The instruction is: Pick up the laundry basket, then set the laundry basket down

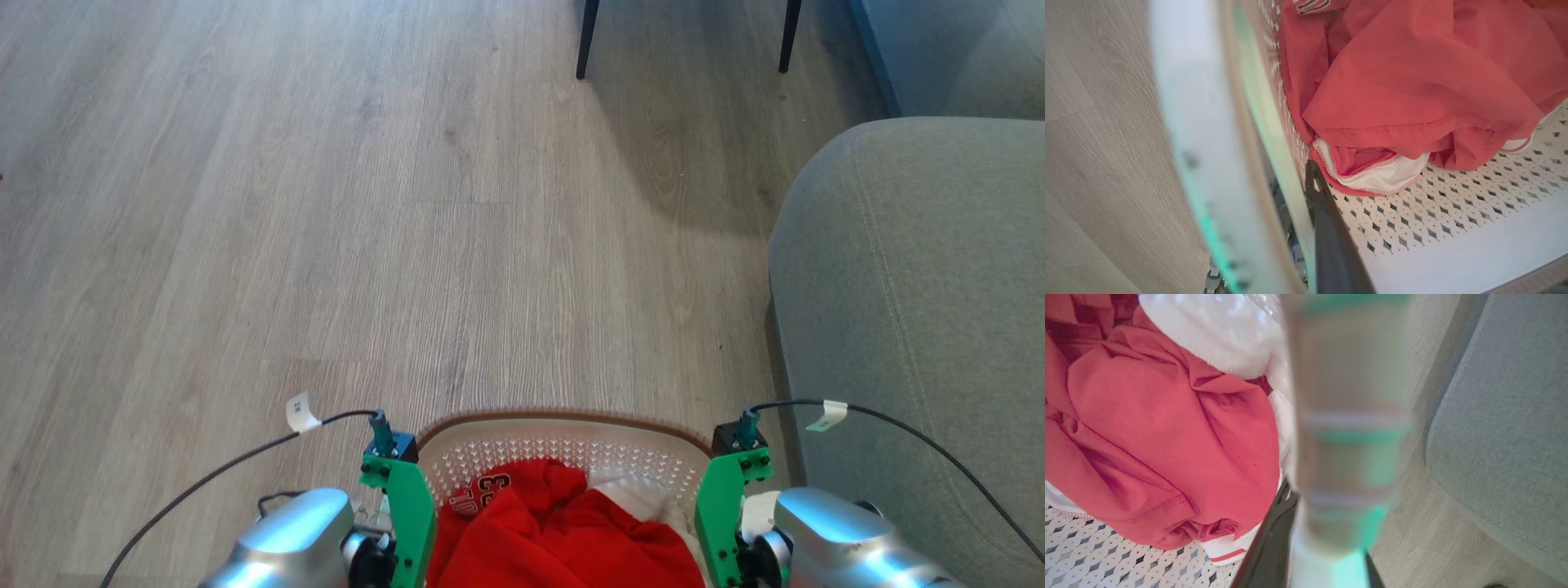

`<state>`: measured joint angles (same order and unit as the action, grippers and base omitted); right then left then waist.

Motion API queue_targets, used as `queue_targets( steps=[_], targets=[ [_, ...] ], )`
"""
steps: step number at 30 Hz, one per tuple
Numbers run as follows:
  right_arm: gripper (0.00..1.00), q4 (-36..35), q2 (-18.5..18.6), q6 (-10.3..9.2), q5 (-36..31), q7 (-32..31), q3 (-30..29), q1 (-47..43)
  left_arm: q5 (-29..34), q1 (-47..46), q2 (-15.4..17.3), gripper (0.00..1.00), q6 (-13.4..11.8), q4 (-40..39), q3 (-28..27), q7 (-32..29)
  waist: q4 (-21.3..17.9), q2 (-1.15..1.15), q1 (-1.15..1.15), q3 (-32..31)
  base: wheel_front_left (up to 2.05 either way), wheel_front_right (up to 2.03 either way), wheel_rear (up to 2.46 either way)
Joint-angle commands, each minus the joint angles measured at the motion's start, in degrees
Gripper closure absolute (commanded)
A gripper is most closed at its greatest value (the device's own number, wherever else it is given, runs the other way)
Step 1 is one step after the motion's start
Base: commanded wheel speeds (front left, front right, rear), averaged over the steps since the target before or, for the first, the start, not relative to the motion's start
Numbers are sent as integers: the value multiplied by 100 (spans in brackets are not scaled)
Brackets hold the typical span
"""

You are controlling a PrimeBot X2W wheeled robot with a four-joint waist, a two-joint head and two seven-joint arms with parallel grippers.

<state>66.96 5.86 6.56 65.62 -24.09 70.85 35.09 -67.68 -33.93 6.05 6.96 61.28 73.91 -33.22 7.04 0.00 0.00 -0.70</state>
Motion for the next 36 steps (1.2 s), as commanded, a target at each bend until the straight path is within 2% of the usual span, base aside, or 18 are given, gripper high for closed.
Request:
queue_targets(
  steps=[1, 36],
  targets=[
    [100, -175, -128, 92, -78, 70, 199, 193, -7, -366, -21, 100, 53, -215, -56, 28, -1, 0, 0, -2, 0, 0, 0],
    [100, -183, -88, 92, -29, 106, 240, 224, -12, -371, -58, 100, 53, -200, -56, 85, 36, 0, 0, 112, 0, 0, 0]
  ],
)
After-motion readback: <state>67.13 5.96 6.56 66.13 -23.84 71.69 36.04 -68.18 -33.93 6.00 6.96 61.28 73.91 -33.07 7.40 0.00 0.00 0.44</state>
